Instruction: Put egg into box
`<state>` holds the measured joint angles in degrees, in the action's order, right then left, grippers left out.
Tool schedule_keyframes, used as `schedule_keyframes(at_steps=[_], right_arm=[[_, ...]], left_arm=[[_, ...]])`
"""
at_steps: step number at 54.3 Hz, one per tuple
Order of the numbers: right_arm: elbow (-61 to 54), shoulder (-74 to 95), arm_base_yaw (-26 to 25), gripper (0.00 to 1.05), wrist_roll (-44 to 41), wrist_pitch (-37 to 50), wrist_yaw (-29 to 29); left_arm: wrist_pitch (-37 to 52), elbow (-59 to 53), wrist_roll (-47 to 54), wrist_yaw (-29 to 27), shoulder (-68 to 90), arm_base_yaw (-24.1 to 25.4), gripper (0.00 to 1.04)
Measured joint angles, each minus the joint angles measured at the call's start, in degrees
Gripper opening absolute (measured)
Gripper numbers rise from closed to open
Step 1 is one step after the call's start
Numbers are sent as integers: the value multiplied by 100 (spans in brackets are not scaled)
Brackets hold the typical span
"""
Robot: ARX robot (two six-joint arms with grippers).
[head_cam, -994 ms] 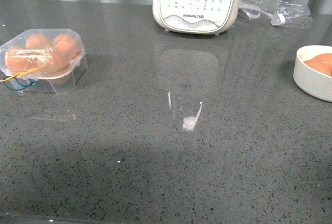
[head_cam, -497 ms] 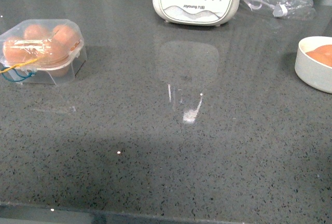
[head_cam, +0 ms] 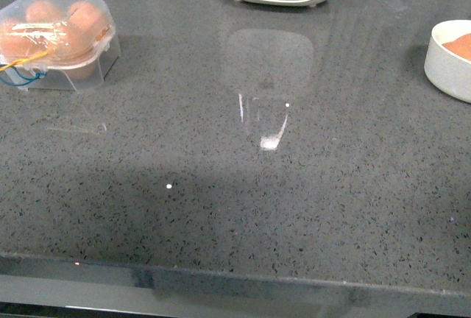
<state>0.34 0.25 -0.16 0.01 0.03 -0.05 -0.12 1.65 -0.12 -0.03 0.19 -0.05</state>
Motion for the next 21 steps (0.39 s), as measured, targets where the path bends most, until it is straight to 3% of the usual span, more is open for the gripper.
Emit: schedule_keyframes(at_steps=[21], right_arm=[[0,0,0,97,0,0,0]], left_arm=[[0,0,0,0,0,0,98]])
